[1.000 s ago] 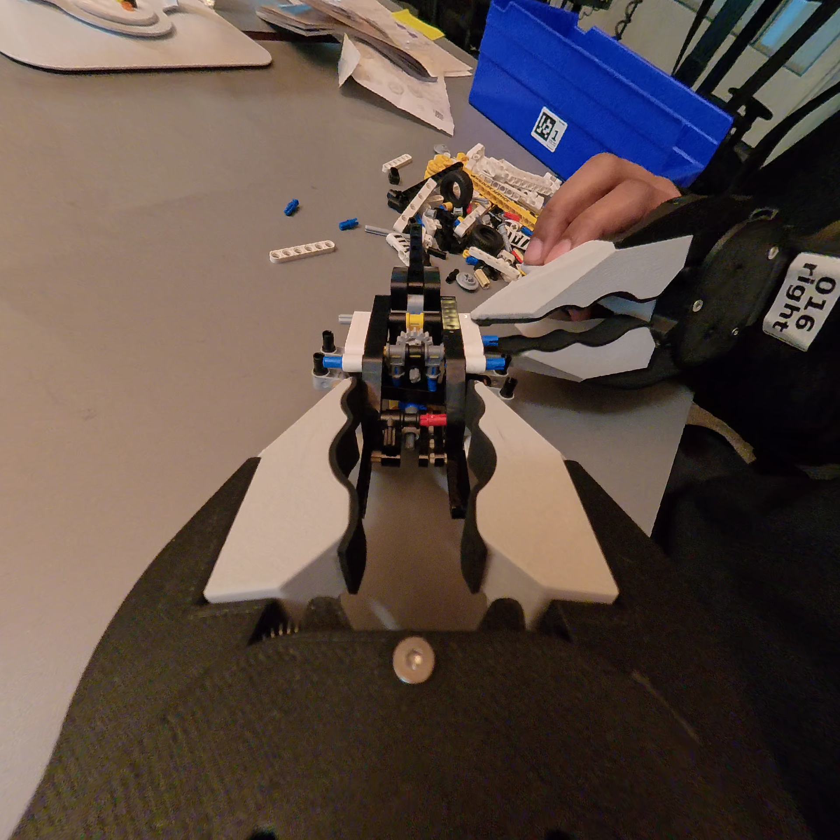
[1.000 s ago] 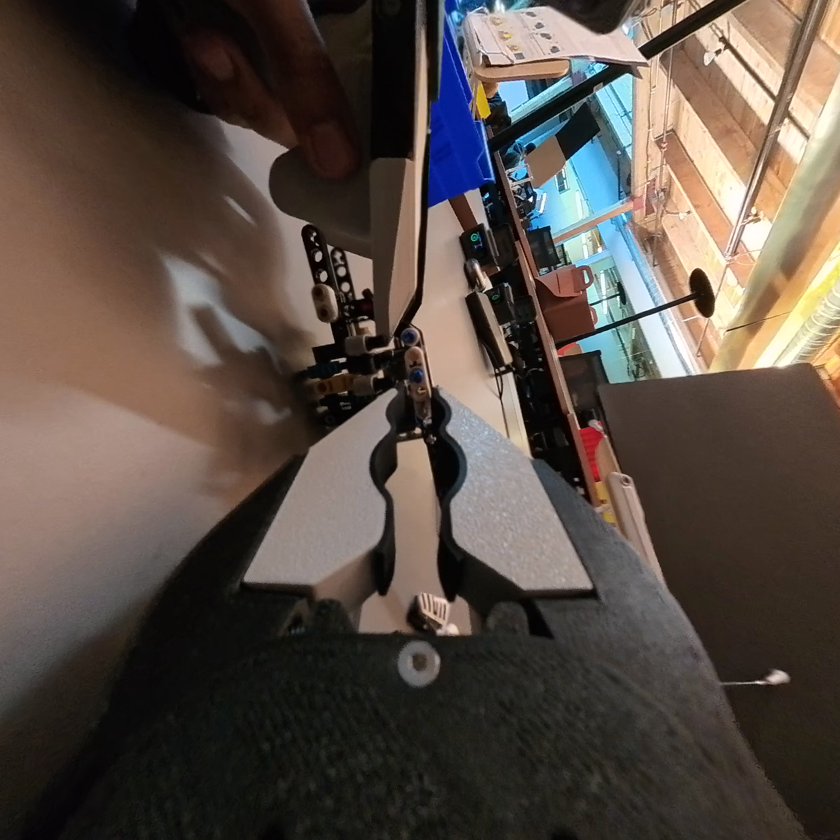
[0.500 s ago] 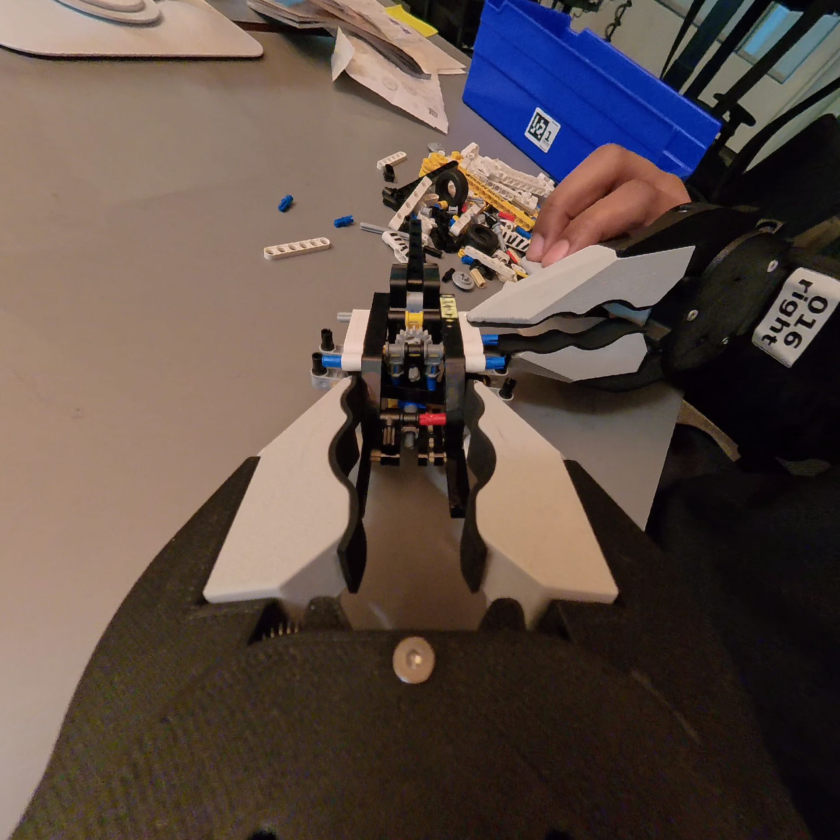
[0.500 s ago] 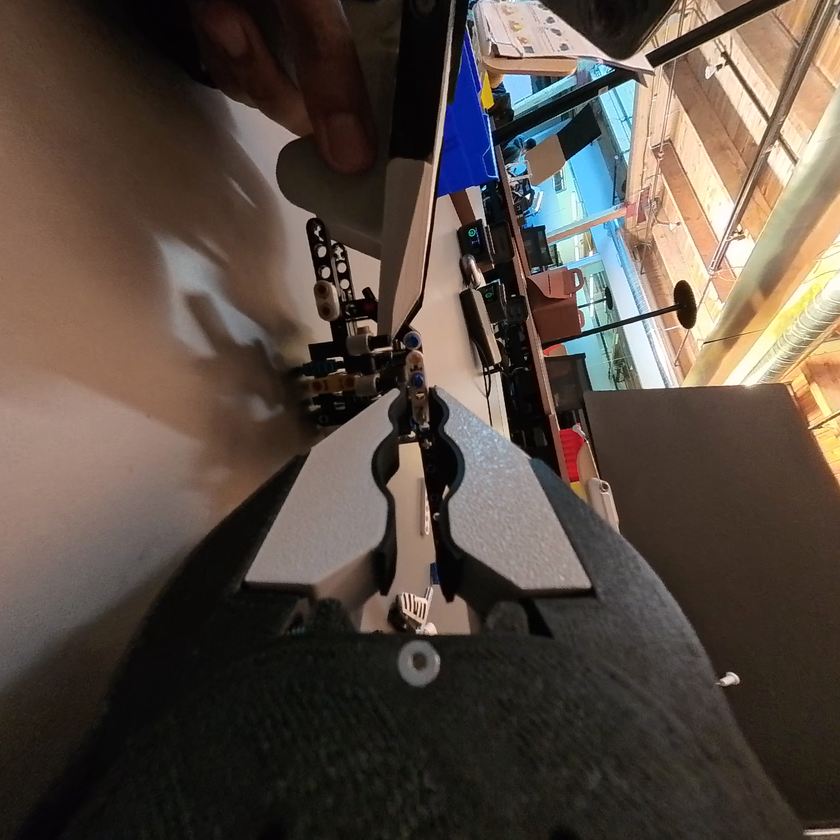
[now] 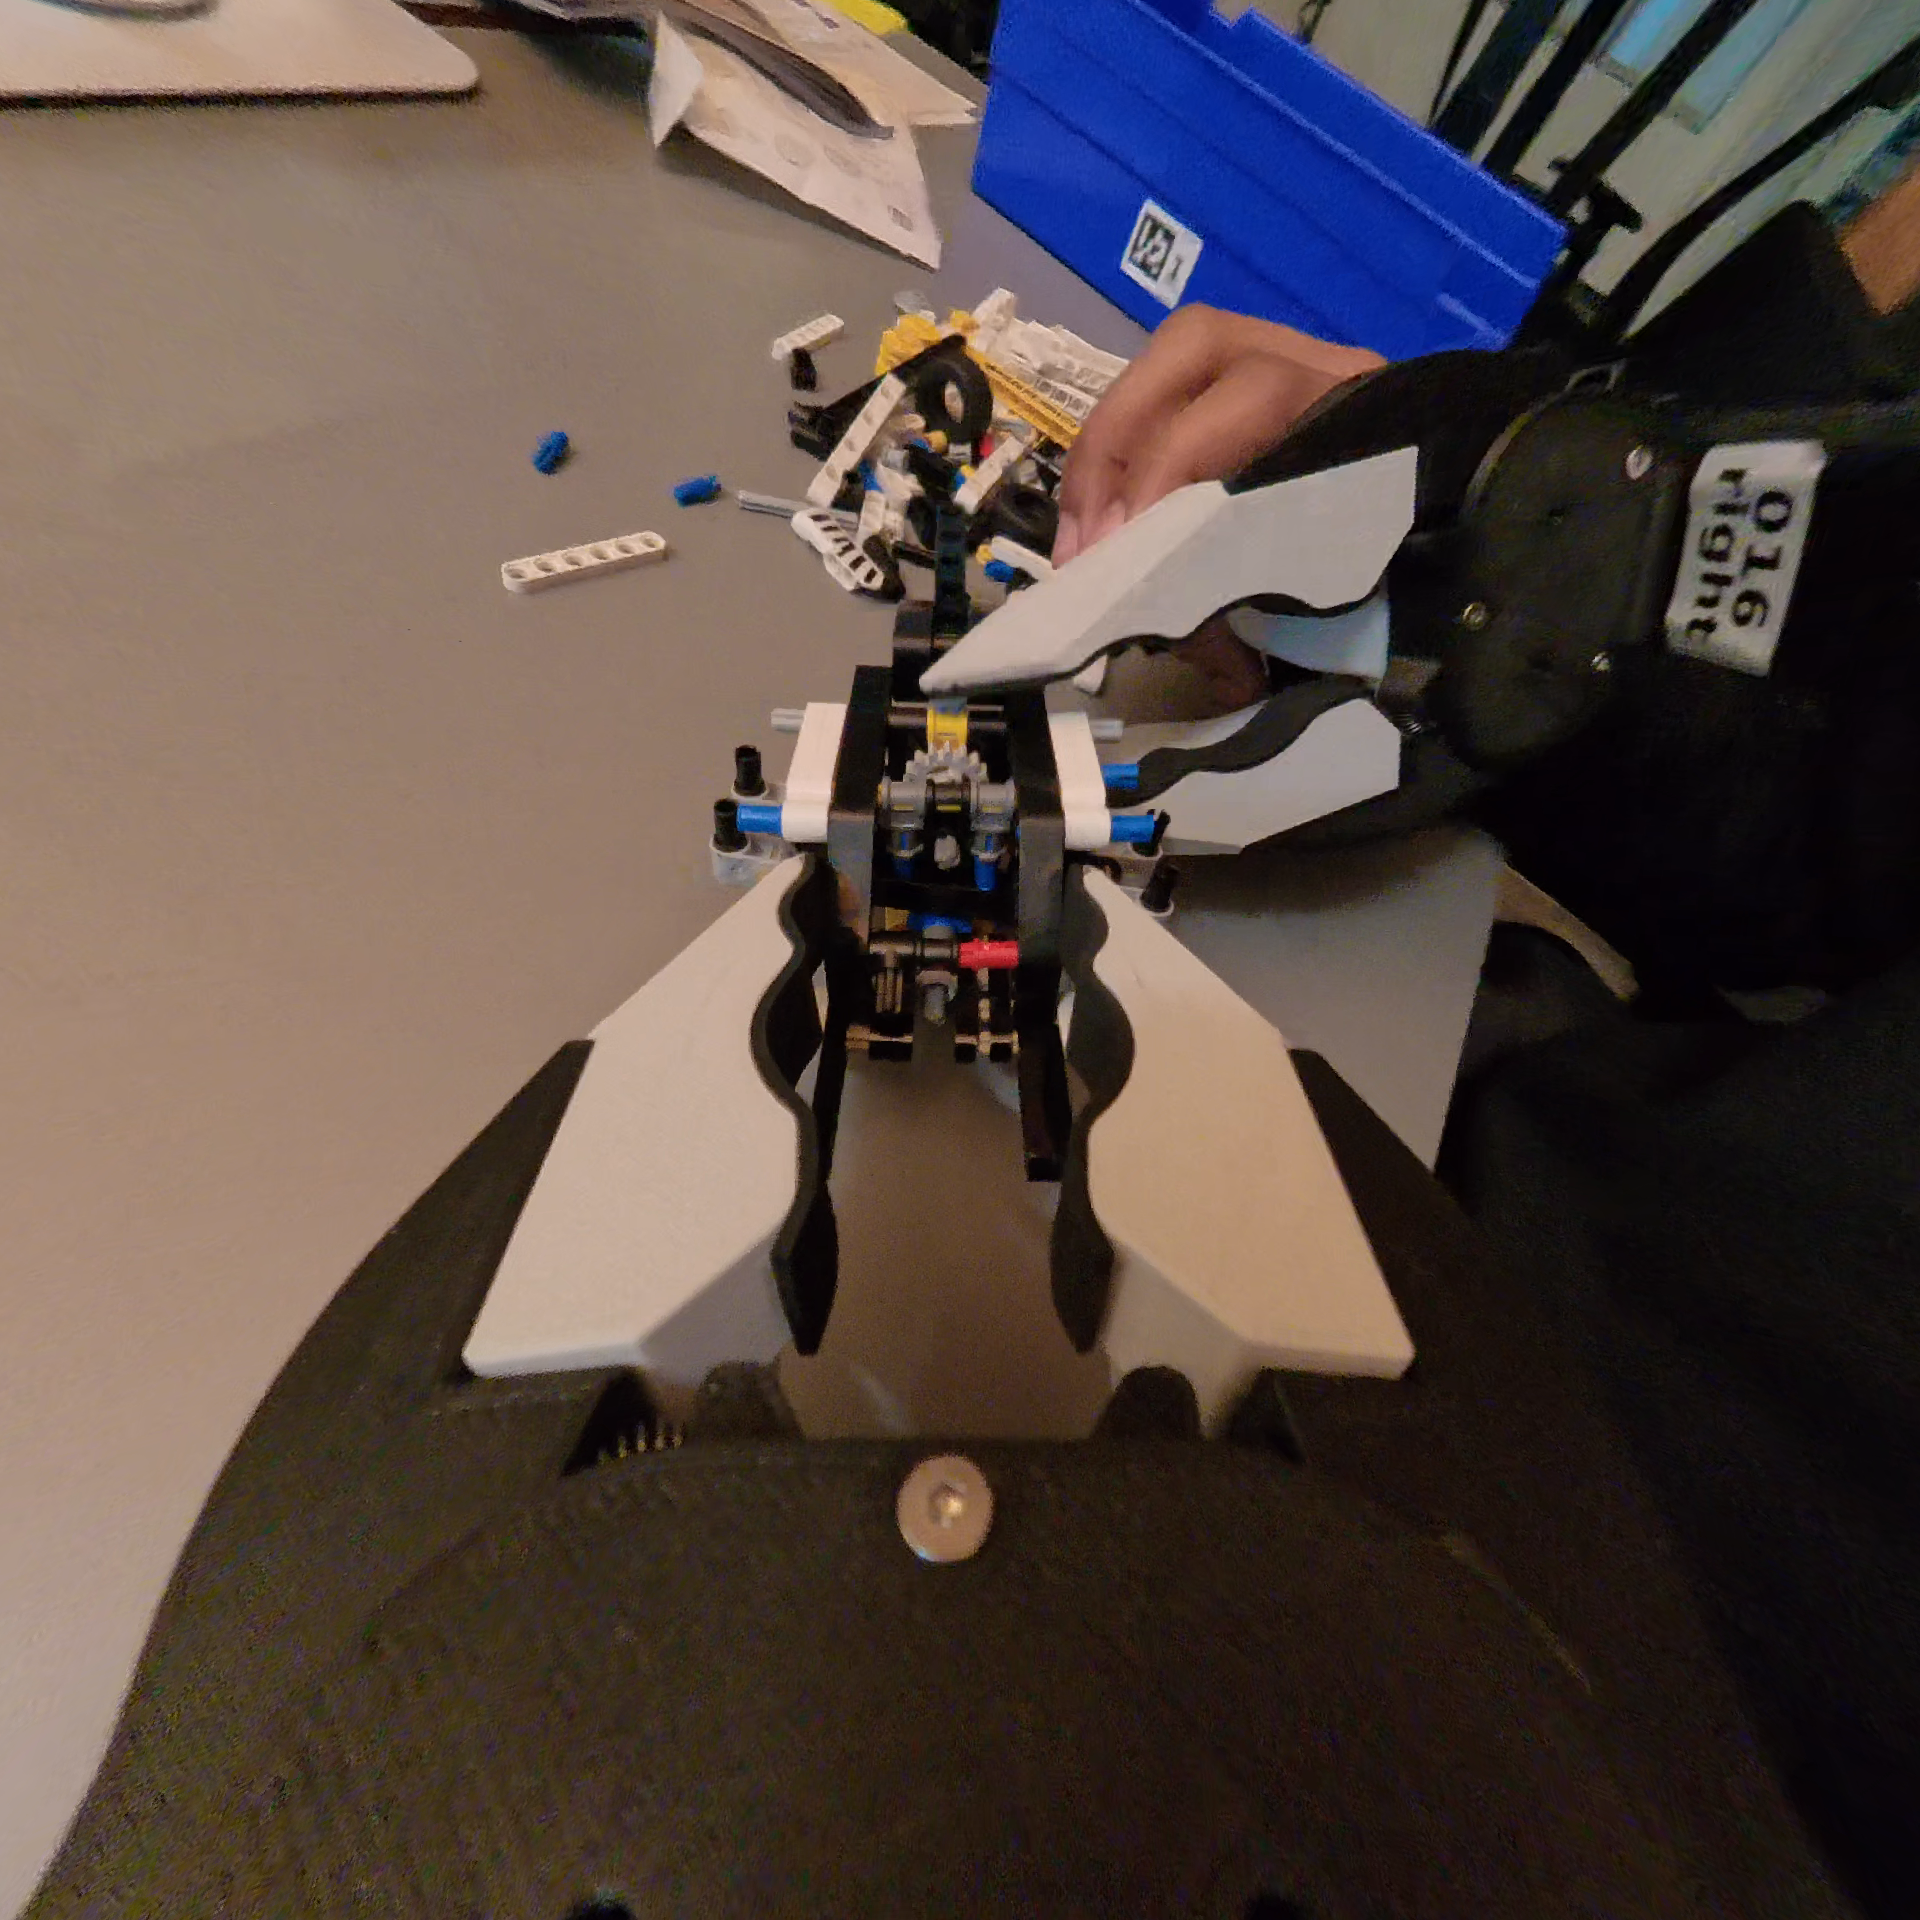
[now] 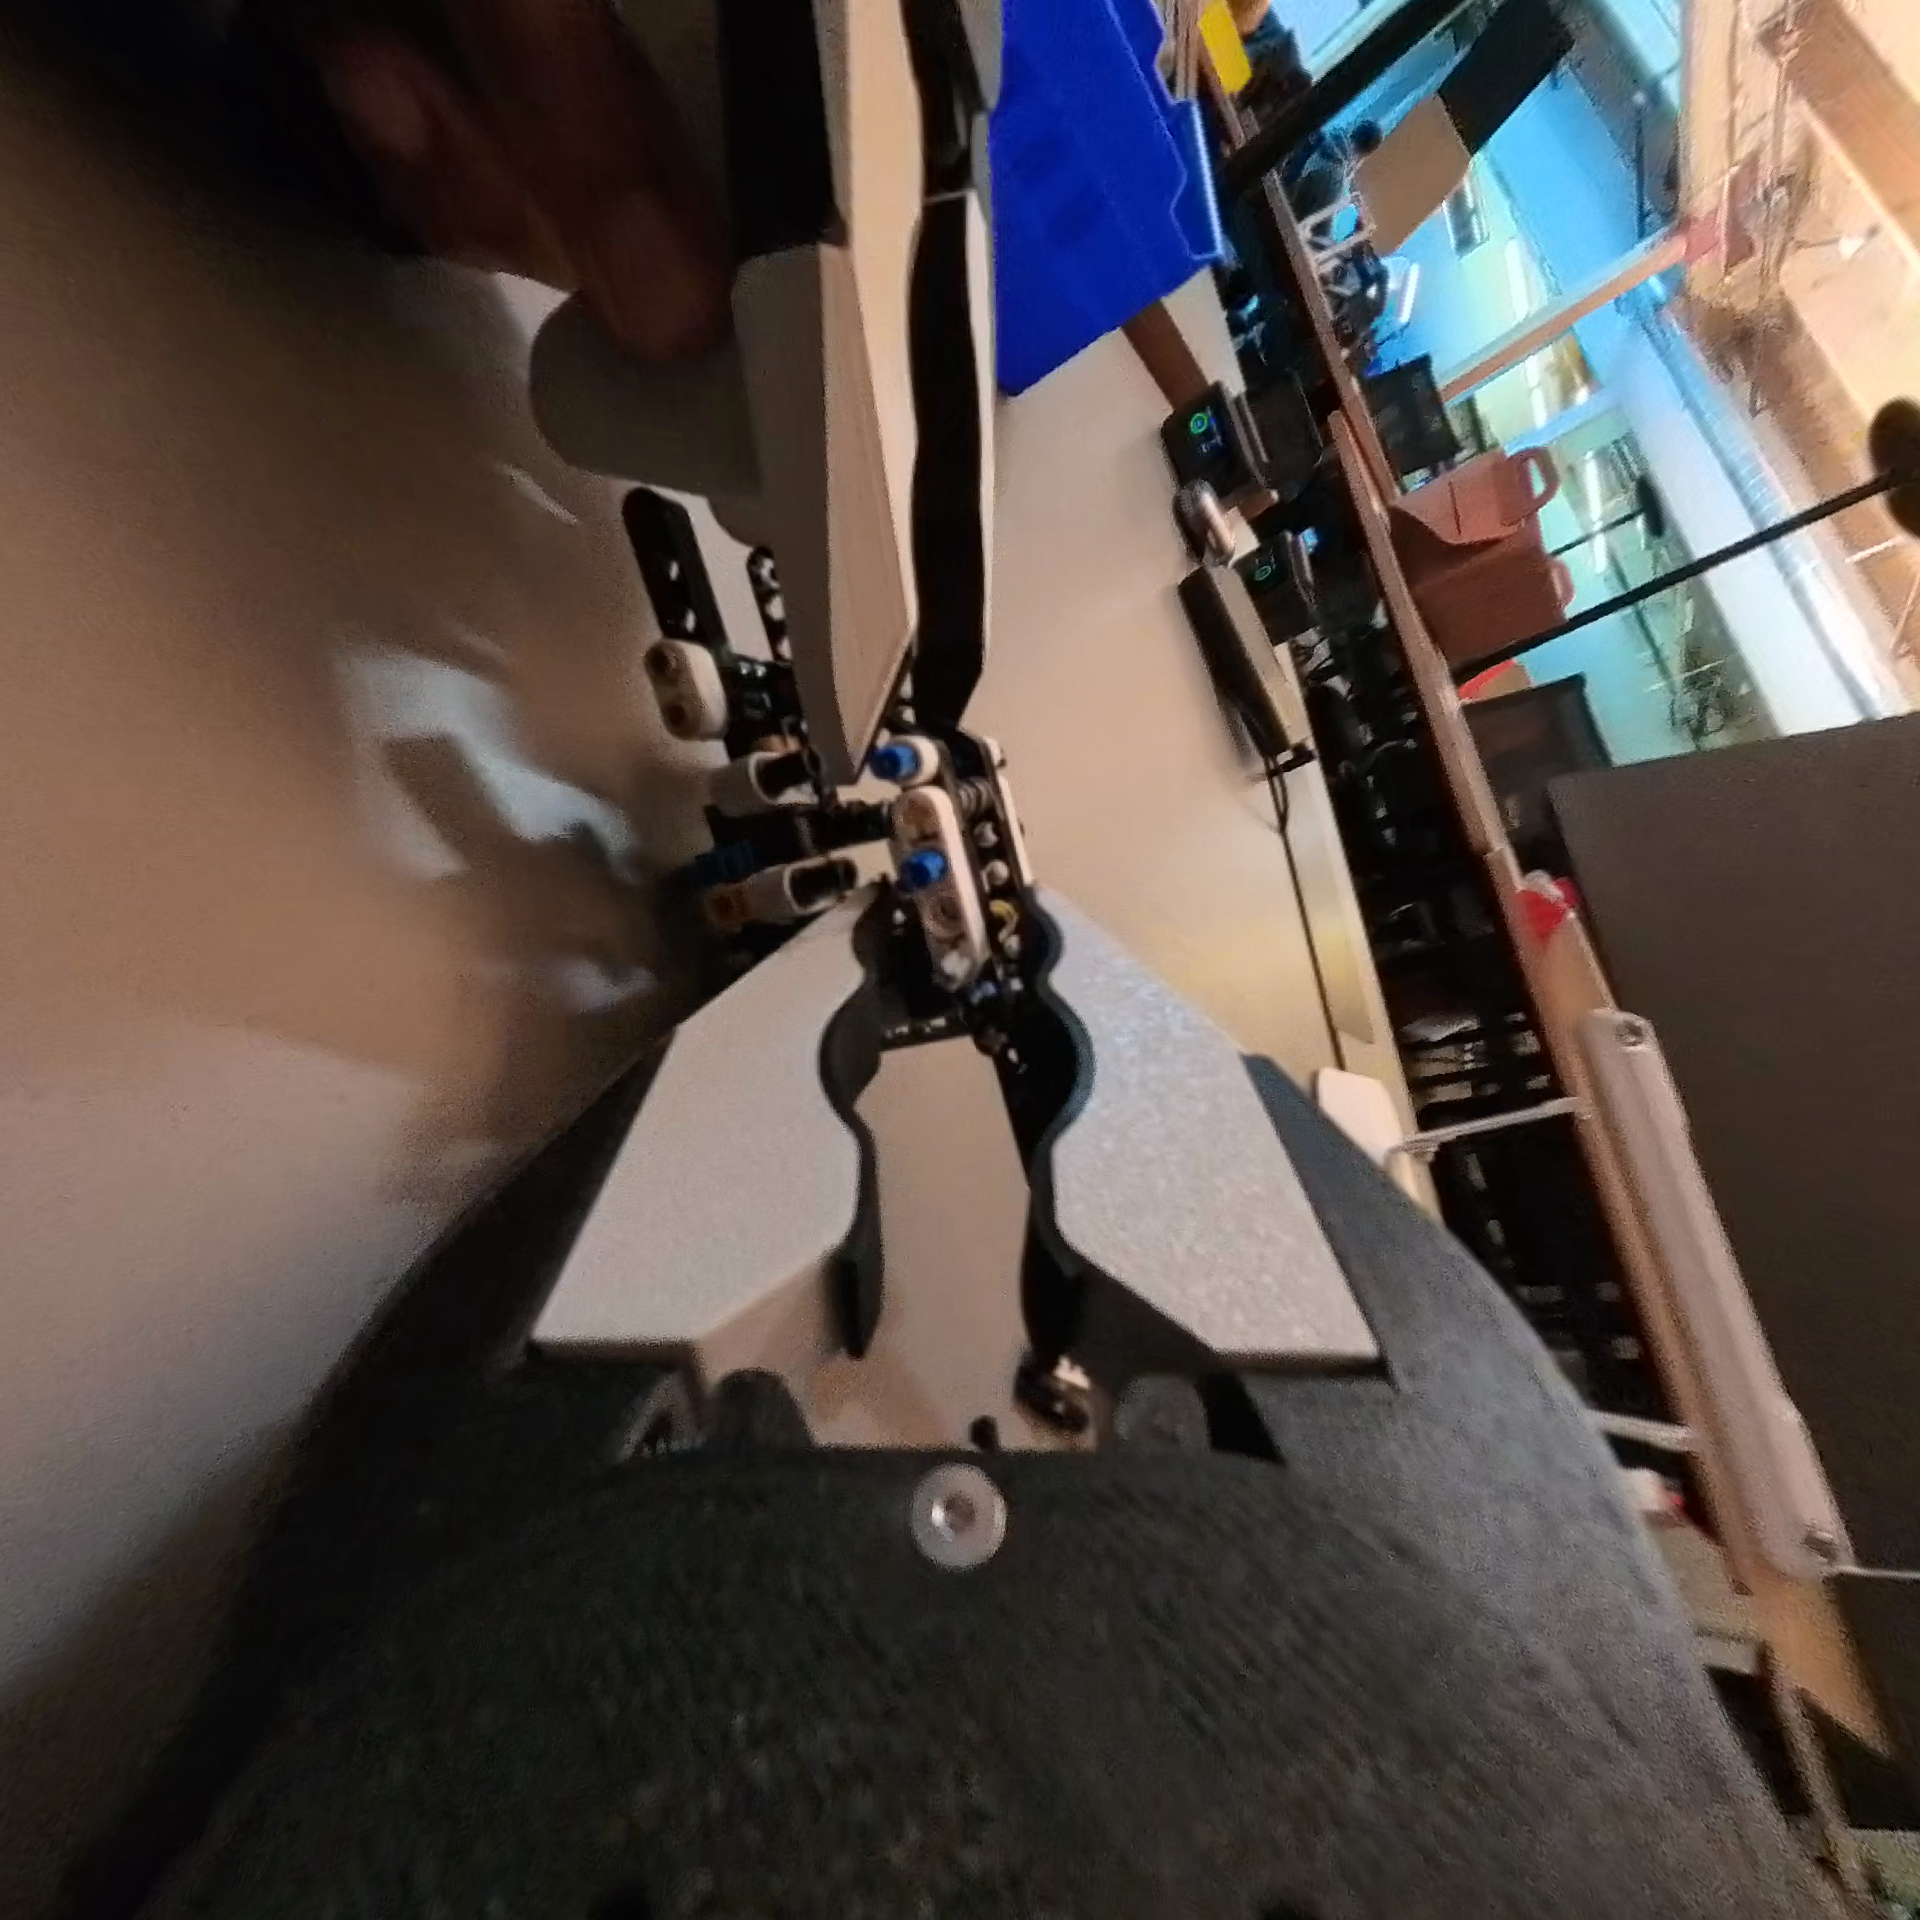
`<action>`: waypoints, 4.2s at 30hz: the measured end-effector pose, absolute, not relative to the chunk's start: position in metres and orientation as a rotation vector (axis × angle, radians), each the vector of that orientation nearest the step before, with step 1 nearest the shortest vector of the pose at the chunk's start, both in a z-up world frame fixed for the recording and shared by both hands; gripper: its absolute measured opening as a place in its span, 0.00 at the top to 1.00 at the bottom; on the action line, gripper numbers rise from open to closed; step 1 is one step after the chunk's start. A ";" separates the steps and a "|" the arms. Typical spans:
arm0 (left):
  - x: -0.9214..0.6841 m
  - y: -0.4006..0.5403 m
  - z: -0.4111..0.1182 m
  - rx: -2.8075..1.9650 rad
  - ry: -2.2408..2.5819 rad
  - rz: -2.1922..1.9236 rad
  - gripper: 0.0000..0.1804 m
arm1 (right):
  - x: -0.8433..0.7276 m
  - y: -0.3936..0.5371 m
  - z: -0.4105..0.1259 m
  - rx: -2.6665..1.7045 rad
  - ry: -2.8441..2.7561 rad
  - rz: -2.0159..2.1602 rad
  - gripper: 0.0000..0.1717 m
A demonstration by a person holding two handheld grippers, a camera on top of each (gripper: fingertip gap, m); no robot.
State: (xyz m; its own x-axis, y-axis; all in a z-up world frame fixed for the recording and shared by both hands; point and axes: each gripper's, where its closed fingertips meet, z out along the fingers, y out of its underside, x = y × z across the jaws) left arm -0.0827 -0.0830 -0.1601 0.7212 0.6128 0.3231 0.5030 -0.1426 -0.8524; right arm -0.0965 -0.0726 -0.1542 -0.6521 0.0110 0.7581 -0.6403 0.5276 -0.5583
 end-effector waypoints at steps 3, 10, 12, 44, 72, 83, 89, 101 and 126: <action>-0.089 -0.080 -0.159 -1.795 -0.903 0.196 0.76 | -0.100 -0.071 -0.152 0.609 -1.903 1.021 0.90; -0.088 -0.082 -0.158 -1.740 -0.931 0.122 0.76 | -0.100 -0.070 -0.148 0.590 -1.833 1.044 0.84; -0.088 -0.082 -0.157 -1.737 -0.930 0.119 0.76 | -0.099 -0.070 -0.148 0.602 -1.812 1.032 0.84; -0.099 -0.098 -0.159 -1.708 -1.039 0.242 0.76 | -0.109 -0.044 -0.132 -0.001 -2.119 1.422 0.95; -0.063 -0.074 -0.121 -1.615 -0.943 0.433 0.82 | -0.081 -0.054 -0.155 -0.615 -2.511 1.690 0.97; -0.060 -0.056 -0.155 -2.022 -0.809 0.903 0.90 | -0.077 -0.058 -0.154 -0.668 -2.531 1.686 0.97; -0.066 -0.060 -0.159 -2.107 -0.713 1.109 0.95 | -0.074 -0.059 -0.153 -0.688 -2.546 1.707 0.97; -0.064 -0.054 -0.156 -2.099 -0.494 1.210 0.95 | -0.072 -0.056 -0.154 -0.738 -2.589 1.778 0.97; -0.070 -0.064 -0.156 -2.052 -0.557 1.179 0.97 | -0.081 -0.065 -0.155 -0.846 -2.521 1.818 0.98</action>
State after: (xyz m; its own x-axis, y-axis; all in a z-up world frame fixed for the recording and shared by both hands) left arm -0.0695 -0.0637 -0.1561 0.4944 0.6562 -0.5700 0.0241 -0.6659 -0.7457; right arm -0.0813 -0.0646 -0.1546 -0.8592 0.3655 -0.3581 0.4553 0.2266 -0.8610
